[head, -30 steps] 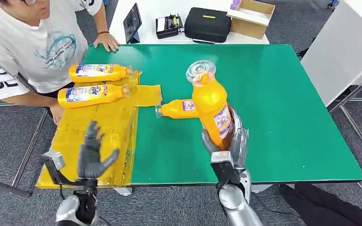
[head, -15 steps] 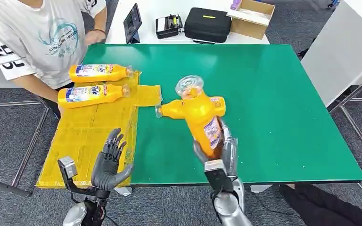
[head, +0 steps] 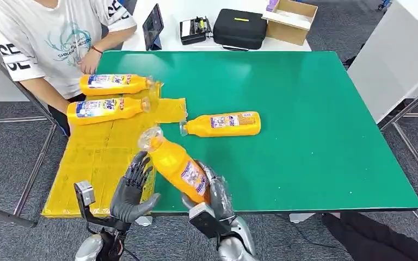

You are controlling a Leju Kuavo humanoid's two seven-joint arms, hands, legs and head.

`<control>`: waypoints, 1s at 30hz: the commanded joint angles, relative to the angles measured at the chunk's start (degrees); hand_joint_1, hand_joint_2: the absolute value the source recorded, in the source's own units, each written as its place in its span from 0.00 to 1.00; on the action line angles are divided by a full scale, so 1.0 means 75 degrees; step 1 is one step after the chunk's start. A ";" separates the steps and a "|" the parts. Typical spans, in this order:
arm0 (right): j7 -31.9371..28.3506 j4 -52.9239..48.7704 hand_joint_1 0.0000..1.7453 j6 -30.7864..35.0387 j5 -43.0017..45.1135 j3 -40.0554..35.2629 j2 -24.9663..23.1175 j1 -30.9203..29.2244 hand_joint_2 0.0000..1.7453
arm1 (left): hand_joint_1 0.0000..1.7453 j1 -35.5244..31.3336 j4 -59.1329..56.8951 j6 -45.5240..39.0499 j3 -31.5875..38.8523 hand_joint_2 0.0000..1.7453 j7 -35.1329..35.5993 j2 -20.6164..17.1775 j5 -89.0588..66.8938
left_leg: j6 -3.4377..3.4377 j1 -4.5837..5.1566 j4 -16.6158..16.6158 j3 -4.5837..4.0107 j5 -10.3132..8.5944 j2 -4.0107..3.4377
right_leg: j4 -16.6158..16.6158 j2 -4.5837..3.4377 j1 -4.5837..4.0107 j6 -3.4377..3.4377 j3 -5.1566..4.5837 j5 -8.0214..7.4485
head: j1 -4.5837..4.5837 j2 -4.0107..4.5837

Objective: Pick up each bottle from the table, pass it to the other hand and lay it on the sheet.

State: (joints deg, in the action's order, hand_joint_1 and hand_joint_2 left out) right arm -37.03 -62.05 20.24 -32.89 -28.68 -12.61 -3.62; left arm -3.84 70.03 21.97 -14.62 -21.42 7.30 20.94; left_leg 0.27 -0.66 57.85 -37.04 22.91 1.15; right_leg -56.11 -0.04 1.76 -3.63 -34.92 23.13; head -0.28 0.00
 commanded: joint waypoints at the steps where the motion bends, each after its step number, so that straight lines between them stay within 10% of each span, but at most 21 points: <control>1: 0.0011 0.0895 1.00 -0.0038 0.0018 -0.0290 0.0056 -0.0426 1.00 | 0.00 -0.0293 -0.0489 0.0018 -0.0229 1.00 0.0031 -0.0227 -0.0015 | 0.0001 -0.0006 -0.0007 0.0053 0.0020 -0.0017 | 0.0013 -0.0004 -0.0012 0.0028 0.0053 0.0014 | 0.0000 0.0000; 30: 0.0391 0.2968 1.00 -0.0225 -0.0973 -0.1979 -0.0375 -0.1347 1.00 | 0.00 -0.0521 -0.0863 0.0445 -0.0526 1.00 0.0238 -0.0271 0.0441 | 0.0000 -0.0009 -0.0002 0.0054 0.0022 -0.0027 | 0.0009 -0.0013 -0.0015 0.0030 0.0052 0.0014 | -0.0003 0.0000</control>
State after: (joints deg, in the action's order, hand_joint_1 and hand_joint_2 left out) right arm -36.11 -50.91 18.40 -35.75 -35.56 -14.71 -7.74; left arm -4.32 69.11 24.85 -15.80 -20.33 6.49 23.54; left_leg 0.26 -0.67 57.85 -37.04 22.91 1.14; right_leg -56.11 -0.05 1.75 -3.62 -34.93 23.13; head -0.31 0.00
